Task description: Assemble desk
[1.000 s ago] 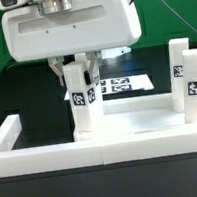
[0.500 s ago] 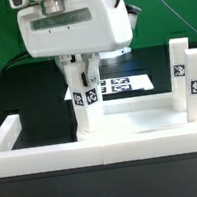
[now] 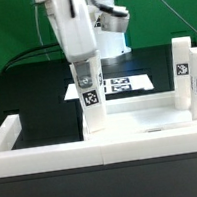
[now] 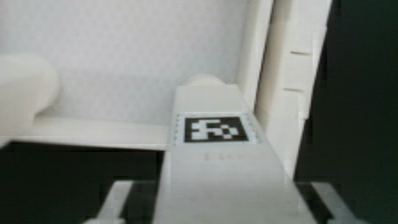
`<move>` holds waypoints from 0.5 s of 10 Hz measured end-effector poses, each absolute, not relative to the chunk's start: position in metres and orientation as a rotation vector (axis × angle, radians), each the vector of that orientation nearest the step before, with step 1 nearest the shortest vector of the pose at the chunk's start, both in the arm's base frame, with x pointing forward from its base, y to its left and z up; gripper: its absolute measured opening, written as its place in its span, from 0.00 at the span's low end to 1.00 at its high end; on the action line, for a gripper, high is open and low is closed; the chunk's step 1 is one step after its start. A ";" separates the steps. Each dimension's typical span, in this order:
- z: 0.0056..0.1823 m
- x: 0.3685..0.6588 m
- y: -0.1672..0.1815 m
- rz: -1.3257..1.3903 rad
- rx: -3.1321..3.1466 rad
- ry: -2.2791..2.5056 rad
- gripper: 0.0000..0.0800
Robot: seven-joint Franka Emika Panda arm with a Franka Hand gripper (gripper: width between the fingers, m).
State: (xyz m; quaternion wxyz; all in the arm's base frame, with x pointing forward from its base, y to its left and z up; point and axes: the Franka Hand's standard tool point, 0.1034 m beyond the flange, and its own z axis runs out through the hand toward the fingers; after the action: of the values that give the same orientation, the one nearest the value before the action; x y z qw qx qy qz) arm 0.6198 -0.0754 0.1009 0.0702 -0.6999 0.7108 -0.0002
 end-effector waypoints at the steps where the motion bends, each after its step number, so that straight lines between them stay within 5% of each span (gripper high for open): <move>1: 0.100 0.619 -0.077 0.019 -1.973 2.237 0.36; 5: 0.101 0.620 -0.071 0.068 -1.581 2.521 0.36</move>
Offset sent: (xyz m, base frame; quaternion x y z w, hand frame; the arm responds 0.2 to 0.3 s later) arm -0.0097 0.0124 -0.0012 -0.0419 -0.0183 0.2763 0.9600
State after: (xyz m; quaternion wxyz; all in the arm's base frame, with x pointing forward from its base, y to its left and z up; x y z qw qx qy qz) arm 0.6197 -0.0714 0.1007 0.0823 -0.5294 0.8441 0.0226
